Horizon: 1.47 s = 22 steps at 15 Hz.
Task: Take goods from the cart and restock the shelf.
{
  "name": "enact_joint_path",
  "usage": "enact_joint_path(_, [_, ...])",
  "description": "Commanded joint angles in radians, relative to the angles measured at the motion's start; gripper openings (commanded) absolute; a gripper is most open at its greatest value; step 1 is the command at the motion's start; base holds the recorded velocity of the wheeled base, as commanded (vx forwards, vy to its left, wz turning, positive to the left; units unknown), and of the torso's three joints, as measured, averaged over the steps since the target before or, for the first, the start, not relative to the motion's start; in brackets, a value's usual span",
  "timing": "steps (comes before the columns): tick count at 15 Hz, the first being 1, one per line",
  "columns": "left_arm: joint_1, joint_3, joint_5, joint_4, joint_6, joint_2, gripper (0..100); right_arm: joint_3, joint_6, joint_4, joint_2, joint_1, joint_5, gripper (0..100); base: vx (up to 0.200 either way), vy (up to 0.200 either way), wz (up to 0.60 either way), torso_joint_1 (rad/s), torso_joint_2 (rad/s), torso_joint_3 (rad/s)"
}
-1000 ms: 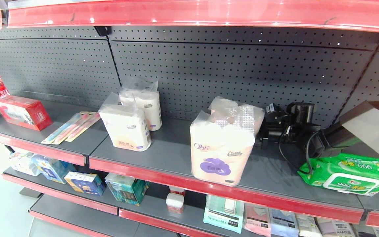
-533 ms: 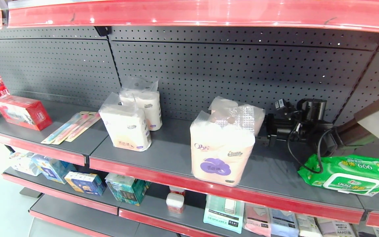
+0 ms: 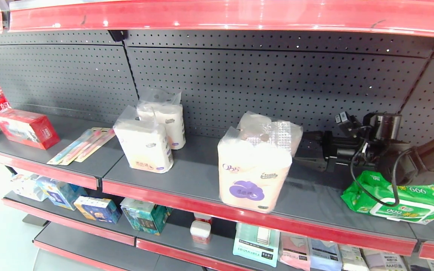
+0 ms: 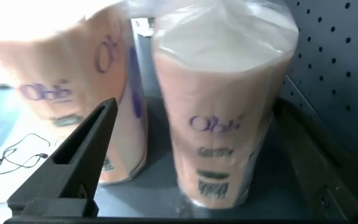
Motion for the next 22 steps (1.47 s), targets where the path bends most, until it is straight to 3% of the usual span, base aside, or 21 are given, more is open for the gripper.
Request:
enact_joint_path(1, [0.0, 0.0, 0.0, 0.0, 0.001, 0.0, 100, 0.035, -0.001, 0.0, -0.047, -0.014, 0.0, 100, 0.0, 0.0, 0.0, 0.0, 0.0, 0.0])
enact_joint_path(13, [0.0, 0.0, 0.0, 0.001, -0.001, 0.0, 100, 0.272, -0.001, 0.002, -0.24, -0.138, -0.04, 100, 0.0, 0.0, 0.0, 0.0, 0.0, 0.0])
enact_joint_path(15, [0.0, 0.0, 0.0, 0.001, 0.001, 0.0, 100, 0.325, 0.027, 0.002, -0.308, -0.164, -0.138, 100, 0.0, 0.0, 0.0, 0.0, 0.0, 0.0])
enact_joint_path(19, [0.0, 0.0, 0.0, 0.0, 0.001, 0.0, 100, 0.491, 0.185, 0.002, -0.515, -0.16, -0.472, 100, 0.0, 0.0, 0.0, 0.0, 0.0, 0.0])
enact_joint_path(22, [0.0, 0.0, 0.0, 0.0, -0.001, 0.0, 100, 0.603, 0.286, 0.035, -0.717, -0.137, -0.629, 100, 0.0, 0.0, 0.0, 0.0, 0.0, 0.0])
